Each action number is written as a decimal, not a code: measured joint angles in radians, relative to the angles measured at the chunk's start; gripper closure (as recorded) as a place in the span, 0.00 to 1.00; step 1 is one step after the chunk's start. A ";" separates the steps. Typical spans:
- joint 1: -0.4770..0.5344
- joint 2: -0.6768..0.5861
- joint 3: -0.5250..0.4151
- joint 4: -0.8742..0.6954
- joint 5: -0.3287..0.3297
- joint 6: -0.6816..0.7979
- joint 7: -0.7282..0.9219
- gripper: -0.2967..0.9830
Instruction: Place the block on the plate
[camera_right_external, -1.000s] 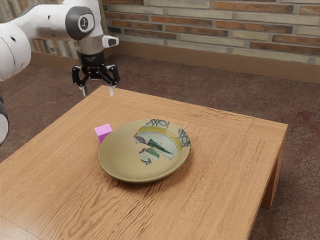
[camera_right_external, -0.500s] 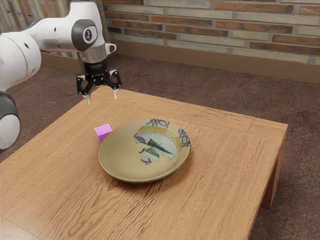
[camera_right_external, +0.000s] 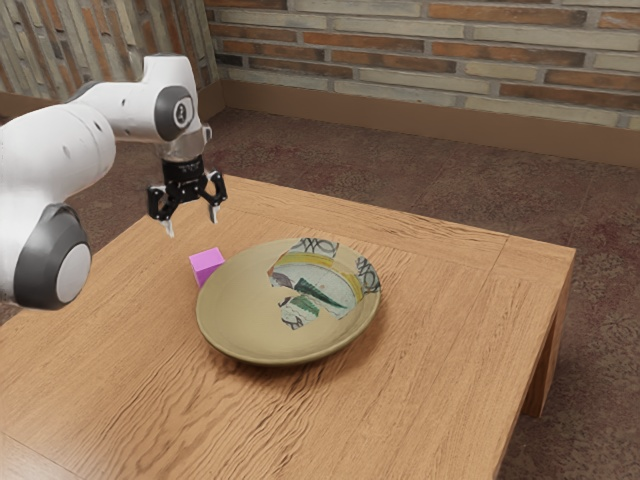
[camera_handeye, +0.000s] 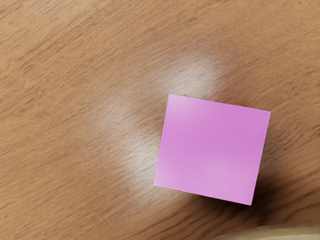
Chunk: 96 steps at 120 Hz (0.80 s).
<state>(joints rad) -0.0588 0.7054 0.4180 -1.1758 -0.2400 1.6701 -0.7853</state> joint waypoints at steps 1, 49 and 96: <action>0.000 0.004 0.000 0.002 -0.002 0.001 -0.002 0.23; 0.036 0.079 -0.004 0.029 -0.029 0.050 -0.042 0.23; 0.060 0.165 -0.016 0.098 -0.039 0.077 -0.064 0.23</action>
<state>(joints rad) 0.0013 0.8708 0.4018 -1.0781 -0.2794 1.7469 -0.8490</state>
